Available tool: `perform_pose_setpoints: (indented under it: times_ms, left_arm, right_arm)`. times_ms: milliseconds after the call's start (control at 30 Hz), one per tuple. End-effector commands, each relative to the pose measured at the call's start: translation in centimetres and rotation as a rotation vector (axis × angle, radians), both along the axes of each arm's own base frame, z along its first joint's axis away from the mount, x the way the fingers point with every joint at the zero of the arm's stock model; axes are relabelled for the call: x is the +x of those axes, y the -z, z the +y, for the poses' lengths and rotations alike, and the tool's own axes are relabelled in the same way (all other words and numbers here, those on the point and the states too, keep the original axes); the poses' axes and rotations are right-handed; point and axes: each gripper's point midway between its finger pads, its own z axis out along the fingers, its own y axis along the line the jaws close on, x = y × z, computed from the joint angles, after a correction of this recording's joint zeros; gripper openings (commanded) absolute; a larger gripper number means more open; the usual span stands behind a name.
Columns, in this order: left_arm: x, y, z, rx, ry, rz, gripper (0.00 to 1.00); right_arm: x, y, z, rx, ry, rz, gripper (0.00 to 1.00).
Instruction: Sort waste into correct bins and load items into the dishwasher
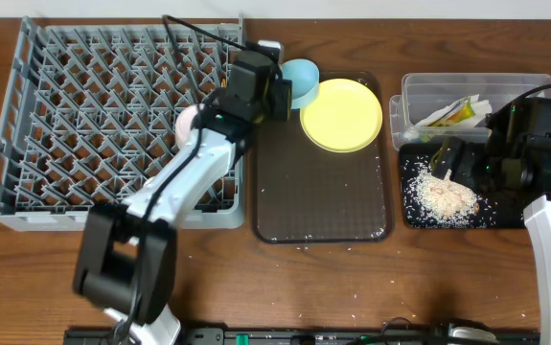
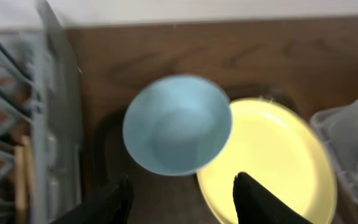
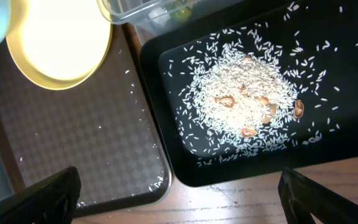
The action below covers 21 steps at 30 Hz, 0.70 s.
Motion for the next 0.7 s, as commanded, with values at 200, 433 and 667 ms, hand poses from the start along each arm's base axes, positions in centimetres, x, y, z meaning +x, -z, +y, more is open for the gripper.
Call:
perform_pose_setpoints:
  times_ms: [200,433,667]
  left_arm:
    - [1.8,2.7,-3.3,0.147,0.233,-0.064,0.56]
    - [1.7,3.9,-5.1,0.359,0.45,-0.191,0.58]
    - [2.3,8.0,-5.4,0.387,0.476,-0.168,0.59]
  right_arm:
    - [0.3,-0.6,-0.3,-0.005,-0.005,-0.019,0.99]
    - [0.3,-0.6,-0.3,-0.005,-0.005,-0.019,0.99]
    - [0.3,-0.6,-0.3,-0.005,-0.005,-0.019,0.99]
